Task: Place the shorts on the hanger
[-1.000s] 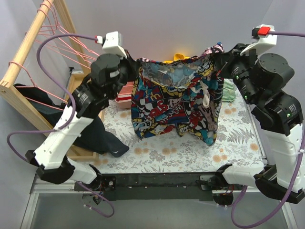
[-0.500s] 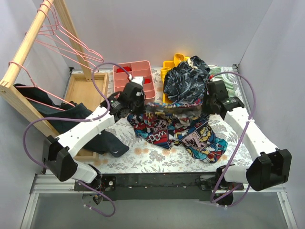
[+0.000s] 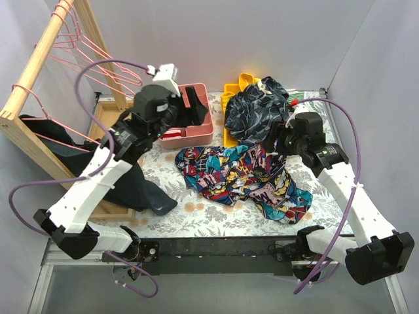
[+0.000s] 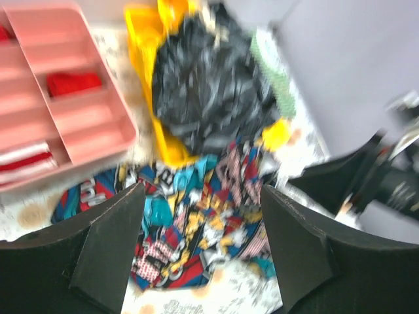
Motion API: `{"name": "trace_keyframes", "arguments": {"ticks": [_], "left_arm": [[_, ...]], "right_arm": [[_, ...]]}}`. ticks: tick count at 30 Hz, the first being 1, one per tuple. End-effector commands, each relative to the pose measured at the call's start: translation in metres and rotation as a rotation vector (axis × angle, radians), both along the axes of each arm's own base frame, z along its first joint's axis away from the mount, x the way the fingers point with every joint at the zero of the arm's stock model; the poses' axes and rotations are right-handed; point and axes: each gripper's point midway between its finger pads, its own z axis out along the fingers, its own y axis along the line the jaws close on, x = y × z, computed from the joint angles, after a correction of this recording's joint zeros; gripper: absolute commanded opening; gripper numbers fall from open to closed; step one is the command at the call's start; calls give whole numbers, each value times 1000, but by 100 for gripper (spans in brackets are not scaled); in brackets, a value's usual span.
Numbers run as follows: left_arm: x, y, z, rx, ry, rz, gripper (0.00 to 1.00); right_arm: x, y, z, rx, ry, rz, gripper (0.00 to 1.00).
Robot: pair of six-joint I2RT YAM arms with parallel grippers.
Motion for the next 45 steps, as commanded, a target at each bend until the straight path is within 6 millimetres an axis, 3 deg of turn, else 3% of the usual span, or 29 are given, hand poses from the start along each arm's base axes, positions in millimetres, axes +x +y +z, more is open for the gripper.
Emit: {"name": "trace_keyframes", "arguments": {"ticks": [1, 2, 4, 5, 8, 10, 14, 15, 17, 18, 20, 21, 29, 31, 35, 39, 45], "left_arm": [[-9, 44, 48, 8, -68, 152, 71], [-13, 50, 69, -21, -103, 166, 71], [-24, 64, 86, -29, -128, 181, 71], [-31, 73, 106, -56, -161, 193, 71], [-37, 110, 118, -14, -180, 336, 72], [-31, 131, 112, 34, -170, 459, 72], [-13, 148, 96, 103, -165, 603, 75], [-7, 157, 101, 94, -176, 633, 77], [10, 153, 100, 71, -154, 598, 76], [21, 169, 99, 66, -144, 641, 76], [38, 172, 90, 49, -99, 627, 75], [43, 189, 91, 46, -97, 675, 74], [69, 238, 79, -49, -71, 788, 65], [71, 242, 81, -70, -91, 807, 61], [82, 252, 67, -80, -73, 854, 56], [95, 254, 74, -148, -137, 889, 46], [110, 268, 71, -153, -171, 985, 44]], "right_arm": [[0, 24, 50, 112, -131, 121, 72], [-1, 28, 57, 127, -152, 143, 72], [-3, 36, 67, 147, -183, 179, 72], [-4, 39, 69, 149, -190, 193, 71], [-4, 48, 70, 163, -200, 223, 71], [-3, 55, 73, 178, -210, 243, 71], [-3, 67, 70, 185, -200, 273, 71], [-3, 68, 70, 185, -202, 277, 71], [-4, 70, 69, 186, -190, 286, 71], [-5, 71, 69, 184, -192, 293, 71], [-8, 70, 69, 181, -190, 297, 71], [-9, 69, 70, 179, -195, 296, 71], [-20, 66, 66, 174, -190, 313, 71], [-22, 65, 67, 172, -195, 319, 70], [-24, 65, 64, 165, -191, 322, 70], [-25, 65, 64, 168, -192, 326, 70], [-26, 65, 64, 169, -193, 331, 71]]}}
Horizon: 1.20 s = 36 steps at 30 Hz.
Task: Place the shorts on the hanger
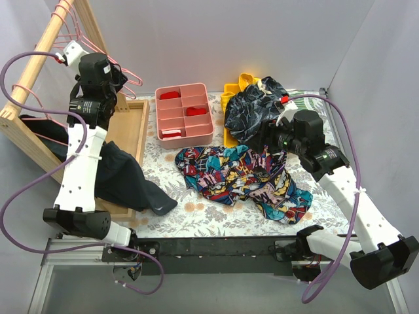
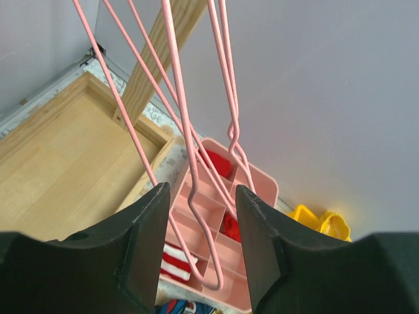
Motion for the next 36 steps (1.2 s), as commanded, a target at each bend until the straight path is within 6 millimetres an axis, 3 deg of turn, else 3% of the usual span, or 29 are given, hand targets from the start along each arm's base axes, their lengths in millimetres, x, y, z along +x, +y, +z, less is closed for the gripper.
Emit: {"name": "trace_keyframes", "arguments": {"ticks": [1, 12, 18, 23, 25, 36], "left_arm": [[4, 17, 21, -1, -105, 92, 44], [26, 31, 6, 11, -99, 176, 42], [26, 32, 7, 9, -117, 177, 33], [18, 31, 20, 12, -158, 165, 6], [14, 30, 26, 9, -174, 157, 0], [-17, 37, 56, 24, -241, 189, 0]], "right_arm": [[-4, 2, 14, 17, -51, 26, 70], [-3, 2, 13, 12, -46, 23, 71], [-3, 1, 14, 11, -51, 21, 71], [-2, 2, 14, 12, -50, 23, 71], [-2, 2, 14, 12, -50, 24, 71], [2, 5, 12, 18, -45, 29, 71]]}}
